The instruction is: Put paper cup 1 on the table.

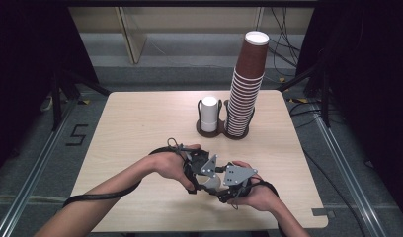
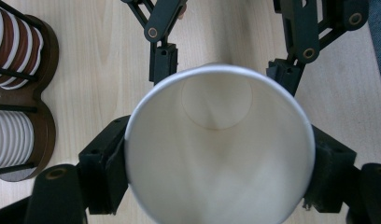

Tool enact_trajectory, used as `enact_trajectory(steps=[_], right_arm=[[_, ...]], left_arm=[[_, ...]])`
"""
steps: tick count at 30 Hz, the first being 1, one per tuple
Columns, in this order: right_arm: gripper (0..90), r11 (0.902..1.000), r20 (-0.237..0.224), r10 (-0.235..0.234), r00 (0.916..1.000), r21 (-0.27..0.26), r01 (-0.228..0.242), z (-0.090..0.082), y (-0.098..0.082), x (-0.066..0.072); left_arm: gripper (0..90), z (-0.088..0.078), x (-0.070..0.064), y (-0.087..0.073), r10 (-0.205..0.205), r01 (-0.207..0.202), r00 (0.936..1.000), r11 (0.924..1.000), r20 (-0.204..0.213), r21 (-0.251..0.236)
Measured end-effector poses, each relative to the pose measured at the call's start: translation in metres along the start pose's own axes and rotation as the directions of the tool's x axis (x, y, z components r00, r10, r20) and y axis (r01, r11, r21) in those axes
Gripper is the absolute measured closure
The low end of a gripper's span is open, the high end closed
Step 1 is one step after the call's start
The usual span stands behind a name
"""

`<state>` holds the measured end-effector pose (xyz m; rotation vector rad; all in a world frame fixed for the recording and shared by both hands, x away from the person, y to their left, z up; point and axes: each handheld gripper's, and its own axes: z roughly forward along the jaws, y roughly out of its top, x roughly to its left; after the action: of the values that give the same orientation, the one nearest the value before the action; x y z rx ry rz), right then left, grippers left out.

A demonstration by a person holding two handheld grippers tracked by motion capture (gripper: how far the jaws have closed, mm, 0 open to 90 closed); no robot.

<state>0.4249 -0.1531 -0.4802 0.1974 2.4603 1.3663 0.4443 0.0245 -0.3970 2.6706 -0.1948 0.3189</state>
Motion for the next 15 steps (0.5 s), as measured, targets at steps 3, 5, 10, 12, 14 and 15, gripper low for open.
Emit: enact_trajectory(steps=[3,5,10,12,14,15], right_arm=[[33.2,0.9999,0.014,-0.007,0.9999,-0.008,0.007,-0.001,-0.001,0.000],[33.2,0.9998,0.020,0.019,0.9996,-0.009,-0.019,-0.002,-0.002,0.002],[33.2,0.9993,0.050,0.024,0.9985,-0.029,-0.022,-0.009,-0.006,0.000],[33.2,0.9991,0.063,0.025,0.9977,-0.035,-0.022,-0.012,-0.008,0.000],[33.2,0.9983,0.072,0.046,0.9963,-0.039,-0.043,-0.016,-0.011,-0.001],[33.2,0.9985,0.087,0.040,0.9954,-0.041,-0.037,-0.018,-0.013,-0.002]], left_arm=[[21.2,0.000,0.001,0.000,0.000,0.000,1.0000,0.9998,-0.001,-0.018],[15.8,0.000,0.001,-0.001,-0.003,0.003,1.0000,0.9990,-0.001,-0.044],[7.6,-0.002,-0.001,-0.004,-0.032,0.030,0.9992,0.9936,-0.024,-0.109],[6.1,-0.004,-0.001,-0.005,-0.047,0.042,0.9985,0.9901,-0.029,-0.134],[4.9,-0.006,-0.001,-0.007,-0.071,0.065,0.9969,0.9848,-0.032,-0.161],[4.3,-0.007,-0.001,-0.008,-0.079,0.072,0.9963,0.9825,-0.034,-0.172]])
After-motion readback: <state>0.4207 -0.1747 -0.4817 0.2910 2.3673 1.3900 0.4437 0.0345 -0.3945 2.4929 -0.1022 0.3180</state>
